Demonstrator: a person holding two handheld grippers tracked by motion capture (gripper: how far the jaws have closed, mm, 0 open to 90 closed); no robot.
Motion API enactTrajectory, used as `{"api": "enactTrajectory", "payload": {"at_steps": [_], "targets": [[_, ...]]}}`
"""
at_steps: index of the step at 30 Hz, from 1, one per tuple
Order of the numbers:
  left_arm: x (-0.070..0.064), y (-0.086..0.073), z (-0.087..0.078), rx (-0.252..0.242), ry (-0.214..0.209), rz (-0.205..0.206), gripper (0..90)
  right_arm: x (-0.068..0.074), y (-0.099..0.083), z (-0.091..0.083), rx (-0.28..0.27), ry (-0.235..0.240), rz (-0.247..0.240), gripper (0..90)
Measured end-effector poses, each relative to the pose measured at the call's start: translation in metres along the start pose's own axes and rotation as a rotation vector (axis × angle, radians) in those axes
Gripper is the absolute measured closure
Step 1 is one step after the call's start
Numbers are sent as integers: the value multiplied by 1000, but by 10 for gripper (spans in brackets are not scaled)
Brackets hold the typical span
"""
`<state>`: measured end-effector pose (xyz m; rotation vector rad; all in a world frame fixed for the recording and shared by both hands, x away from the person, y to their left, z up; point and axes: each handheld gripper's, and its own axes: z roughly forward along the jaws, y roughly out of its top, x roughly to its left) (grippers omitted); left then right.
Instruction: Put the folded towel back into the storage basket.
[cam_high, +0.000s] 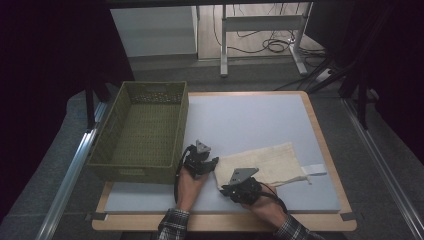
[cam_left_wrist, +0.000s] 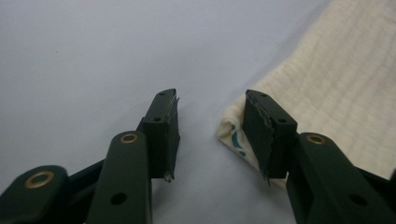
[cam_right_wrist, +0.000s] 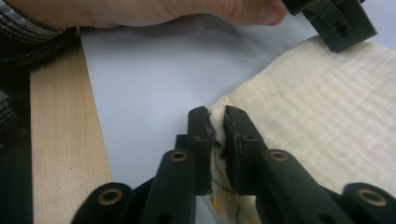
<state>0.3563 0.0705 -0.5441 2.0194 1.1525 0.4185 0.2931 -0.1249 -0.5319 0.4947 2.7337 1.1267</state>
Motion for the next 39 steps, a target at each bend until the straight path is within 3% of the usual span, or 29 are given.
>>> {"api": "enactTrajectory", "payload": {"at_steps": [2,3,5,7,9,11,18,22,27,32,33,39], "targets": [[0,0,0,0,-2,5,641,0,0,0,1,1,5,836],[-2,0,0,0,-32,37,702,-1,0,0,1,5,11,845],[-3,1,0,4,-55,62,824,-2,0,0,-2,9,16,848],[-2,1,0,4,-70,44,853,-2,0,0,-5,14,26,850],[1,1,0,2,-91,6,867,-2,0,-1,-5,19,29,852],[1,3,-1,1,-98,-4,873,-1,1,-3,-9,16,21,852],[-3,14,-8,-38,-113,-1,869,-2,5,-17,-59,16,28,852],[-6,24,-8,-63,-123,-4,867,-7,5,-35,-91,-12,33,852],[-16,41,-8,-107,-133,14,866,-17,-1,-53,-125,-32,66,852],[-24,56,-4,-119,-154,39,864,-26,-11,-71,-150,-68,98,852],[-30,63,0,-120,-163,57,863,-28,-14,-75,-155,-77,104,852],[-45,82,17,-133,-210,83,864,-42,-32,-96,-175,-125,154,852]]}}
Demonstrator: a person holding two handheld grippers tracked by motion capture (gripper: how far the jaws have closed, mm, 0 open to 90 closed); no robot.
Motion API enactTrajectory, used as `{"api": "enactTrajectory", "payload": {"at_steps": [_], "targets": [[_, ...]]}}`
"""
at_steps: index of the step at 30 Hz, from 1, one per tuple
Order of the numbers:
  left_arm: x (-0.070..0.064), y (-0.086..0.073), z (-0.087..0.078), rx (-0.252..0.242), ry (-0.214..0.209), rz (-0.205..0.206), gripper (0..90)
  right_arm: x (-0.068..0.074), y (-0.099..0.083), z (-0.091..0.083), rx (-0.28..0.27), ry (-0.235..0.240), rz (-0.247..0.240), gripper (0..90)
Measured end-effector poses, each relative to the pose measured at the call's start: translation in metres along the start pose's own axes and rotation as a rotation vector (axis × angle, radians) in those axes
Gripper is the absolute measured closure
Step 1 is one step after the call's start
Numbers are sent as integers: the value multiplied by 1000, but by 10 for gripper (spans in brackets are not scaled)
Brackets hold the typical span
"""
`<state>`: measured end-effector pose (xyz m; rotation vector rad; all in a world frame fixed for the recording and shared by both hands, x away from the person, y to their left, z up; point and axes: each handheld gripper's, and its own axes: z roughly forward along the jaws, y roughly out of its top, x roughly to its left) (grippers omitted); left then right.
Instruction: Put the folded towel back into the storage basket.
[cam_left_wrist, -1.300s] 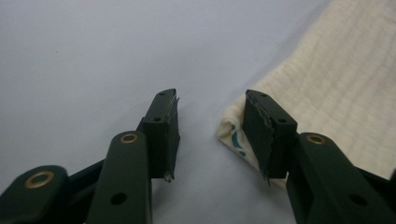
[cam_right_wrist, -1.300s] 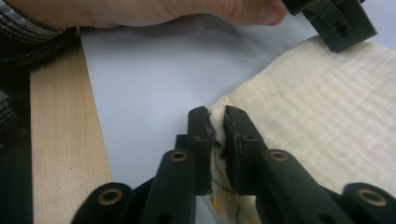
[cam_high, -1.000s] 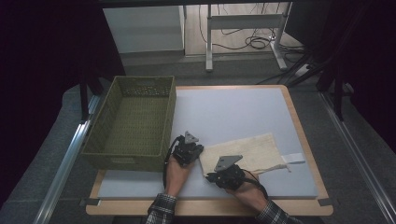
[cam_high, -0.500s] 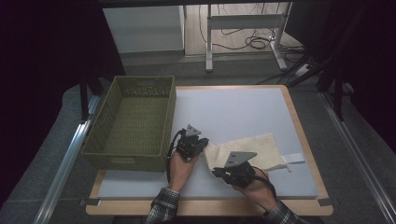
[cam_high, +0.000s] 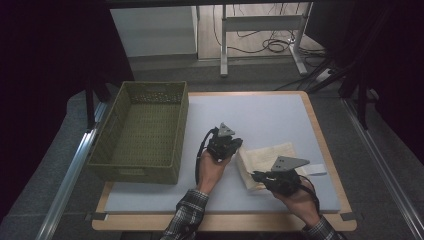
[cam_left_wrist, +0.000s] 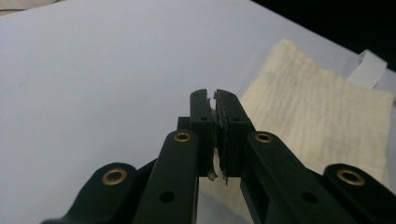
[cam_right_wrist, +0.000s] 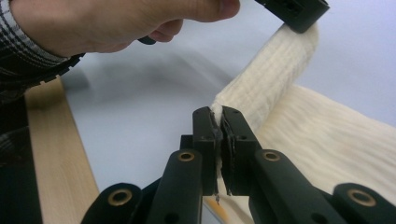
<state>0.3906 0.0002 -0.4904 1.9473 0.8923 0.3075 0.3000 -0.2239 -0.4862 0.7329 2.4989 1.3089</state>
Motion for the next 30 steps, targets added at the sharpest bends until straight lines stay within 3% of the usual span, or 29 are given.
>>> {"api": "enactTrajectory", "payload": {"at_steps": [3,15,20,30], "targets": [[-3,5,7,1,-16,6,864,-8,-6,-9,-8,-22,19,852],[-31,36,49,17,-92,94,865,-33,-31,-42,-26,-93,78,852],[-42,46,68,39,-94,134,865,-43,-42,-53,-30,-121,109,852],[-51,56,95,68,-96,146,864,-60,-54,-61,-28,-159,155,851]]}}
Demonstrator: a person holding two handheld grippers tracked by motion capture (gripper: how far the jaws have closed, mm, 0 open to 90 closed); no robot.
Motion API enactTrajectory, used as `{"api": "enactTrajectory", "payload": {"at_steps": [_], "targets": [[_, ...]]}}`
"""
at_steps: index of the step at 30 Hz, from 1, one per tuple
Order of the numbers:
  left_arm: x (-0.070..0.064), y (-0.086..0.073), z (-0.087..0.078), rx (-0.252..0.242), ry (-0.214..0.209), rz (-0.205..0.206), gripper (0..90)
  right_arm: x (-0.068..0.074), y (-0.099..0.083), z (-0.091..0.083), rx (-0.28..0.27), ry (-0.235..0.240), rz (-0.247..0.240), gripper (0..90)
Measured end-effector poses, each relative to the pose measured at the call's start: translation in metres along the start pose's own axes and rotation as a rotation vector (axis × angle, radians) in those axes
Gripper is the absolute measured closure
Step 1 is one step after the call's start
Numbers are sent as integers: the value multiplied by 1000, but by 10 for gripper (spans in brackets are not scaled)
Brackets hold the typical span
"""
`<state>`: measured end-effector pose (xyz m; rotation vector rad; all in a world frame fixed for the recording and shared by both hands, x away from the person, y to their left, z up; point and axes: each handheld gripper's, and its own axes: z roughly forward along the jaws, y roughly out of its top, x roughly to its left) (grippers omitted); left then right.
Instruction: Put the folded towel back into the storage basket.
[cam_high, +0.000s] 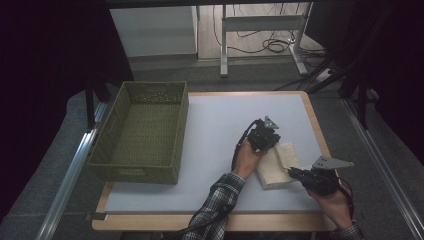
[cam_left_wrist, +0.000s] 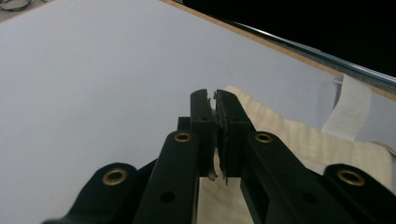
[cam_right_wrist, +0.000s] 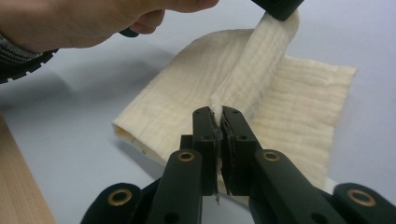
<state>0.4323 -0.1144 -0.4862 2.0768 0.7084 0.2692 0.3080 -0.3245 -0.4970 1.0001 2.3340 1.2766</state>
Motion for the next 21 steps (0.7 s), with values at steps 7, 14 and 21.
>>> {"api": "enactTrajectory", "payload": {"at_steps": [7,14,21], "targets": [[-5,5,18,38,17,27,863,-8,-7,4,20,-15,22,851],[-6,6,27,46,12,18,843,-13,-13,5,29,-33,39,847],[-6,11,26,28,-38,5,556,-17,-15,1,37,-48,54,793]]}}
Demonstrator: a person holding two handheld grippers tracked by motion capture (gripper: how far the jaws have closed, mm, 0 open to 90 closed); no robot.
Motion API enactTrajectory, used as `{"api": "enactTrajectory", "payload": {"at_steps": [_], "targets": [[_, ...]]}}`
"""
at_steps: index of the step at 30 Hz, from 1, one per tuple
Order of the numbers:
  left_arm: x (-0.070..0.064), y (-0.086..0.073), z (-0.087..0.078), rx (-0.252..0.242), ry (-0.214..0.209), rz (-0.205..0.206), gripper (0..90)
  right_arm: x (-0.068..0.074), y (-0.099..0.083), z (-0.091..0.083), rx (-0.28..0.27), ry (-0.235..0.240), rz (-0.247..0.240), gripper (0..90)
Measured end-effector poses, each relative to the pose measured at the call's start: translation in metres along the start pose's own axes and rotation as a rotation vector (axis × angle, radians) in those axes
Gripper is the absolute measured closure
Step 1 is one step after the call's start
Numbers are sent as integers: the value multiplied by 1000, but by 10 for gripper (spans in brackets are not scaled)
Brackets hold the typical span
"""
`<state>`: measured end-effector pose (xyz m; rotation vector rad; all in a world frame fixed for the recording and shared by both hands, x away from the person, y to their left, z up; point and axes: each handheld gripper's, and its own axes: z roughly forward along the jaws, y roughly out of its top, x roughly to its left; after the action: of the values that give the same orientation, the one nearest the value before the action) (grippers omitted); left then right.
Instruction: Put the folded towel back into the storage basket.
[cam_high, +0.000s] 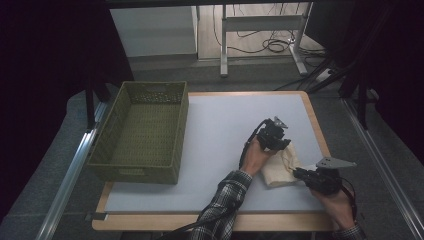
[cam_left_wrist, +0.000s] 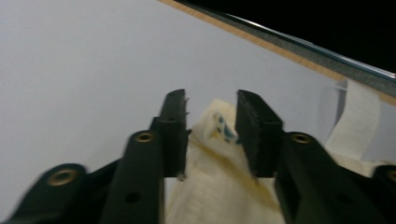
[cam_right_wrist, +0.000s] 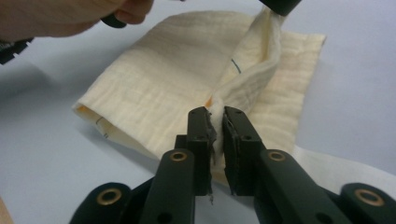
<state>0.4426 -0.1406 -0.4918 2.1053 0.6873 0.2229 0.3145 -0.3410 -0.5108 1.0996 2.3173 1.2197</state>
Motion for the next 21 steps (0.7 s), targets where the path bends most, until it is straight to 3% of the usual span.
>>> {"api": "enactTrajectory", "payload": {"at_steps": [6,11,17,21], "targets": [[0,5,-16,-19,37,6,430,-9,2,-18,-23,-67,10,712],[7,0,-29,-23,61,-8,395,-14,10,-29,-50,-107,14,652],[18,-16,-42,-11,97,-29,373,-7,18,-9,-39,-97,-6,553],[25,-26,-49,8,115,-32,367,-10,16,7,2,-132,-10,543]]}}
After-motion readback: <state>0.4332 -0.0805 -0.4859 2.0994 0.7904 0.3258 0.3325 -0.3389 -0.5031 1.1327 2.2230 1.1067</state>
